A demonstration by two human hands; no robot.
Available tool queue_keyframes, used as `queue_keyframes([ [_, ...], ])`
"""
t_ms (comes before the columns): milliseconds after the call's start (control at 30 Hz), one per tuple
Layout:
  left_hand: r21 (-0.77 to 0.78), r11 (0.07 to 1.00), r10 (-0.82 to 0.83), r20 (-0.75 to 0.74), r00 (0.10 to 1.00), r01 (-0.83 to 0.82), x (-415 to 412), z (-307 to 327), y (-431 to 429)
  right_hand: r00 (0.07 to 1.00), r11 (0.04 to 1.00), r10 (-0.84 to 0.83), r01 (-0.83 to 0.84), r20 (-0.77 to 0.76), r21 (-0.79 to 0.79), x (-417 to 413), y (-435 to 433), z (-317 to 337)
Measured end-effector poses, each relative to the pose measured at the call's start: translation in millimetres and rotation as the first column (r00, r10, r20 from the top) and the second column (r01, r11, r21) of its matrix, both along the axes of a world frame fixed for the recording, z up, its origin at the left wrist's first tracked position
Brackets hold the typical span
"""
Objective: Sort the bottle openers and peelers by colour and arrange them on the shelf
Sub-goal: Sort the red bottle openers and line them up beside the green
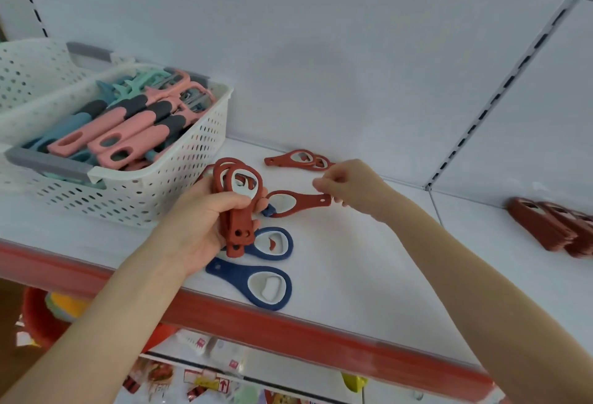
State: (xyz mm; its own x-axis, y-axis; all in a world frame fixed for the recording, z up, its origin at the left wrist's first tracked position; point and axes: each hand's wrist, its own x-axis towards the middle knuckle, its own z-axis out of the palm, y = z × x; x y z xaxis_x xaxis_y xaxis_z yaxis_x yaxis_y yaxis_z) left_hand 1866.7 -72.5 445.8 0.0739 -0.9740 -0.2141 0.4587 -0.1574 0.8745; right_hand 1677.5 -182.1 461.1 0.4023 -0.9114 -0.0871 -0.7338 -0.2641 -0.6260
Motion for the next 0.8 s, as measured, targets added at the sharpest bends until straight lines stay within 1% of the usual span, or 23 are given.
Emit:
queue_keyframes([
  [67,0.002,1.0,0.012,0.011,1.0,-0.012,-3.0,0.1,-5.0,0.999,1.0,-0.017,0.017,0.044,0.003,-4.9,2.3,5.1],
  [133,0.0,1.0,0.028,0.01,1.0,-0.028,-5.1,0.2,-7.9,0.999,0.999,0.017,-0.016,0.029,-0.031,-5.1,6.2,5.4],
  [200,-0.01,0.999,0.05,0.01,0.999,-0.049,-6.9,-0.5,-9.2,0.993,0.996,0.086,-0.088,-0.086,-0.03,-2.5,12.3,1.5],
  [267,-0.017,0.998,0.064,0.007,0.998,-0.064,-7.5,-1.4,-9.6,0.963,0.986,0.165,-0.161,-0.212,0.033,0.4,17.3,-4.5],
  [300,-0.016,0.997,0.07,-0.005,0.998,-0.071,-7.4,-1.3,-9.6,0.952,0.983,0.184,-0.178,-0.243,0.046,1.1,18.7,-6.4],
  [433,-0.017,0.994,0.104,-0.08,0.991,-0.106,-6.3,-1.4,-10.0,0.957,0.988,0.153,-0.147,-0.245,0.041,1.9,17.5,-6.4],
  [500,-0.024,0.993,0.112,-0.099,0.989,-0.115,-6.7,-1.4,-9.9,0.973,0.993,0.112,-0.105,-0.202,0.045,2.6,17.0,-4.8],
  [533,-0.026,0.992,0.117,-0.105,0.988,-0.12,-7.1,-1.7,-10.1,0.984,0.995,0.088,-0.082,-0.154,0.049,3.5,18.2,-2.5],
  [600,-0.034,0.992,0.121,-0.103,0.987,-0.125,-8.5,-1.8,-11.0,0.998,0.996,0.053,-0.054,0.017,0.073,6.6,21.9,3.0],
  [667,-0.053,0.992,0.111,-0.102,0.989,-0.117,-10.6,-0.5,-12.9,0.983,0.993,0.07,-0.085,0.167,0.085,12.9,28.1,9.7],
  [700,-0.064,0.992,0.103,-0.1,0.99,-0.109,-12.0,0.6,-13.9,0.974,0.989,0.107,-0.125,0.198,0.082,17.3,31.8,12.8],
  [800,-0.072,0.991,0.106,-0.078,0.991,-0.112,-13.5,2.5,-16.0,0.955,0.971,0.214,-0.231,0.204,0.062,29.2,35.0,17.3],
])
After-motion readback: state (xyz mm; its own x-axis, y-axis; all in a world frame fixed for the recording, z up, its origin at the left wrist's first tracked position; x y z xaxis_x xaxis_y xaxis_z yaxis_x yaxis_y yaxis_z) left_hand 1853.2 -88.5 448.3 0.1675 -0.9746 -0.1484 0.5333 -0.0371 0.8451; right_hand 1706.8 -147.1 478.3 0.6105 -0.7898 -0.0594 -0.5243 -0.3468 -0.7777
